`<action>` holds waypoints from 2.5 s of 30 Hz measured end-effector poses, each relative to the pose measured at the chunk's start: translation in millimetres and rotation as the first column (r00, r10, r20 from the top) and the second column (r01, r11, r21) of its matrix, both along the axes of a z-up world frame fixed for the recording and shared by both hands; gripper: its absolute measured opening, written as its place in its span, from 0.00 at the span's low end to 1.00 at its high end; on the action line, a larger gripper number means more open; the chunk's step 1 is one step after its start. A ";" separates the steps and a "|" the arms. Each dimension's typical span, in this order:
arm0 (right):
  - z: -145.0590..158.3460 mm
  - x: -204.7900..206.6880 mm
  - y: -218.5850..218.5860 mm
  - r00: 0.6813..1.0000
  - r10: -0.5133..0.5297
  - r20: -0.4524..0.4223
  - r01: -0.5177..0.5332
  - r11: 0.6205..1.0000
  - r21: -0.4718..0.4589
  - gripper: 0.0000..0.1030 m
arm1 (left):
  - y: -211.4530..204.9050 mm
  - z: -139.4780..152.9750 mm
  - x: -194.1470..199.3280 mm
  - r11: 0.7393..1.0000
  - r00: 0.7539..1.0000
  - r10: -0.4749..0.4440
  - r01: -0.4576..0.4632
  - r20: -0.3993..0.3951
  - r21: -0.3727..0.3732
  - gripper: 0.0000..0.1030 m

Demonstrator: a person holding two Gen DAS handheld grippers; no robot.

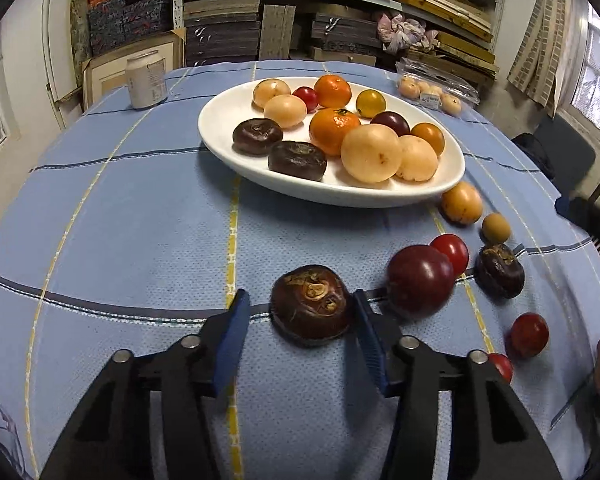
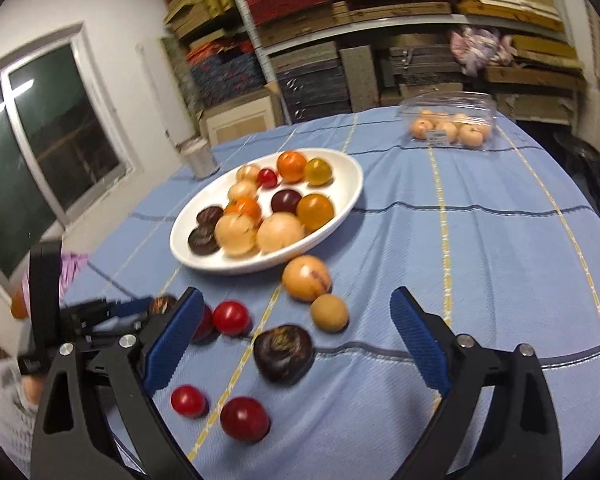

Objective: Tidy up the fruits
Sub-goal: 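Close the left tool on a dark purple fruit at the pile, then grasp a dark purple fruit with the right tool while the left tool carries its fruit to the plate, then release both purple fruits onto the white plate from both tools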

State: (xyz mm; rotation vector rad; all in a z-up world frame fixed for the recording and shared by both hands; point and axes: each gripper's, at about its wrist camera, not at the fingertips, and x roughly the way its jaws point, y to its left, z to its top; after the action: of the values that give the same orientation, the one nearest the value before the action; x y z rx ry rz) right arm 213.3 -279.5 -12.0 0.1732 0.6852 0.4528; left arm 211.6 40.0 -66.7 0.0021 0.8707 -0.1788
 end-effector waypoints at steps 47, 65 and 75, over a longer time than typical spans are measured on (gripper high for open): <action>2.2 19.5 9.1 0.999 0.012 -0.043 -0.014 0.999 -0.037 0.42 | -1.7 51.4 4.8 0.997 0.988 -0.034 0.043 0.153 -0.056 0.39; 15.3 149.3 63.3 0.998 -0.013 -0.055 0.013 1.000 -0.001 0.60 | 21.9 58.5 109.1 0.990 0.985 0.095 -0.077 0.145 -0.120 0.61; 24.7 78.1 -1.8 0.990 -0.136 0.031 0.134 0.990 0.048 0.78 | 5.7 51.8 40.8 0.995 0.988 0.024 -0.009 0.151 -0.101 0.70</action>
State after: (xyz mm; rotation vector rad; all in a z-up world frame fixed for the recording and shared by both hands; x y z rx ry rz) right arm 291.4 -281.3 12.7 0.2528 0.6259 0.3411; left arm 252.3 45.7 -14.8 -0.0842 0.7086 -0.2040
